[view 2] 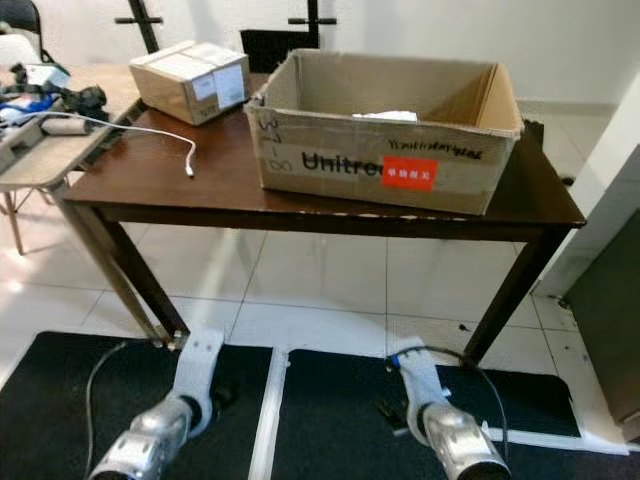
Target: Picking trash to rubbish bin
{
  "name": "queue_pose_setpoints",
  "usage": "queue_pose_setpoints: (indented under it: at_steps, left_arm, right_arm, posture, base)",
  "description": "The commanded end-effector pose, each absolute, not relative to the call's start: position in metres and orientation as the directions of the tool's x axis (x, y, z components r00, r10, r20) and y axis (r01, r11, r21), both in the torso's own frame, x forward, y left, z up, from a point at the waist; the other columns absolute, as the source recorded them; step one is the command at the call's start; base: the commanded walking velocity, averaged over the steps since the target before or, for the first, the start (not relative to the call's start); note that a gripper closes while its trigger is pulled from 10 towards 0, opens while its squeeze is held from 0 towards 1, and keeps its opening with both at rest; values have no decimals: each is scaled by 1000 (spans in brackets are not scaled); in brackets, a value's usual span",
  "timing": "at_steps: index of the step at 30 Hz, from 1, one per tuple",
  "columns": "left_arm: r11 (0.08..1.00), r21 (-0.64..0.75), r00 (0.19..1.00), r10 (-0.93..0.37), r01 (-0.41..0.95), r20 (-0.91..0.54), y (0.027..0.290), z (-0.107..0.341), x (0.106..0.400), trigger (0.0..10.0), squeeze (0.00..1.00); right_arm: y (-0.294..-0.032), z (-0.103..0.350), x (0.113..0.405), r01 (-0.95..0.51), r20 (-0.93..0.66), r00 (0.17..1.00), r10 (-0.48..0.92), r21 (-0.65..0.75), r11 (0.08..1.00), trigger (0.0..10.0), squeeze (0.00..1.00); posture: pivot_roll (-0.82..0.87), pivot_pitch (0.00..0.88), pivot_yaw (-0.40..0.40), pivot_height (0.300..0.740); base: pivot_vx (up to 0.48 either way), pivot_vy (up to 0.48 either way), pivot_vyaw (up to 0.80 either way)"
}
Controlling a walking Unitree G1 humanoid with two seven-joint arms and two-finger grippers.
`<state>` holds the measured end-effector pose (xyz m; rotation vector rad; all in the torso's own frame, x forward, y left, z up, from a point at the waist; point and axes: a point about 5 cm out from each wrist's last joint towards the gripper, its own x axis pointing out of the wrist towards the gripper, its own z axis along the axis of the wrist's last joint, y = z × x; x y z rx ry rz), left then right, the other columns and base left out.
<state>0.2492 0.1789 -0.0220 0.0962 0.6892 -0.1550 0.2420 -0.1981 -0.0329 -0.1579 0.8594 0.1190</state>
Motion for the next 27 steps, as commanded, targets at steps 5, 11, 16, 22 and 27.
queue_pose_setpoints:
  at_steps: [5,11,16,22,27]
  left_arm:
    - [992,77,716,-17,99,-698,191,-47,221,10000,0]
    - [995,47,723,-29,84,-690,181,-58,210,10000,0]
    - [993,58,714,-31,100,-700,177,-62,208,10000,0]
    - [990,59,717,-50,126,-695,175,-64,204,10000,0]
    - [986,58,712,-71,156,-698,173,-66,203,10000,0]
  right_arm:
    - [-207,-61,207,-45,-821,568,-50,-91,995,10000,0]
    - [-199,-72,197,-35,-812,579,-65,-105,994,10000,0]
    - [-196,-73,197,-62,-812,581,-54,-110,992,10000,0]
    - [-191,-75,196,-87,-822,569,-19,-84,993,10000,0]
    - [-185,-76,197,-101,-813,581,16,-53,993,10000,0]
  posture:
    - [-45,87,30,740]
    - [-41,92,27,740]
    - [-39,98,25,740]
    - [-37,105,24,740]
    - [-35,106,21,740]
  base:
    - [0,0,0]
    - [0,0,0]
    - [0,0,0]
    - [0,0,400]
    - [0,0,800]
